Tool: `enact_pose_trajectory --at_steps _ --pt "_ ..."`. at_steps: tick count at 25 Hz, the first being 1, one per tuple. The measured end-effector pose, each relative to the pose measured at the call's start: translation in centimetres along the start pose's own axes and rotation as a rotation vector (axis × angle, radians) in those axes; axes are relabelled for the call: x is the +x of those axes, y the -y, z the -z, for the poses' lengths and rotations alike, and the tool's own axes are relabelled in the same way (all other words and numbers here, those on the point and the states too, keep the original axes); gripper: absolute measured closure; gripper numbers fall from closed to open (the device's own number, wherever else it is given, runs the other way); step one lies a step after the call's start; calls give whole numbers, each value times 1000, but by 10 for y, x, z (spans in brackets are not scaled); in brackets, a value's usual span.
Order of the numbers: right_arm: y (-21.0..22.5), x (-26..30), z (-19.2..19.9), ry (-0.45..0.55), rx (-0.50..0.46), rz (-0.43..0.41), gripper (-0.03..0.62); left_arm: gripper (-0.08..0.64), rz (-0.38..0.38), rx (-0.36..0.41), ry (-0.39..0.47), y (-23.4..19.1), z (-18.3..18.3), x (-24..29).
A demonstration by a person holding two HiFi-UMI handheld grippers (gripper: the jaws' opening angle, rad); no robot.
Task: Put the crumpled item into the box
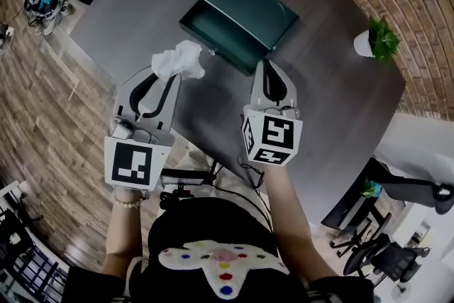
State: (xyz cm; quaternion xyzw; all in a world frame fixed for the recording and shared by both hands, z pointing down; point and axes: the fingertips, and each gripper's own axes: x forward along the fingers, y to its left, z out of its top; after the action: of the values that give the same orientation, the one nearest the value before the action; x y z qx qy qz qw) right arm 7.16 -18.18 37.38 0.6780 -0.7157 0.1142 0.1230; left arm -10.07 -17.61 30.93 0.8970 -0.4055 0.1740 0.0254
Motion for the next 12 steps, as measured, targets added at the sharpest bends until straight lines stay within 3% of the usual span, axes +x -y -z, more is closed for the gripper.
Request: enact_pose_trajectory --at_steps 12 --pt "48 -77 -47 128 27 62 583 486 30 28 49 25 -31 -12"
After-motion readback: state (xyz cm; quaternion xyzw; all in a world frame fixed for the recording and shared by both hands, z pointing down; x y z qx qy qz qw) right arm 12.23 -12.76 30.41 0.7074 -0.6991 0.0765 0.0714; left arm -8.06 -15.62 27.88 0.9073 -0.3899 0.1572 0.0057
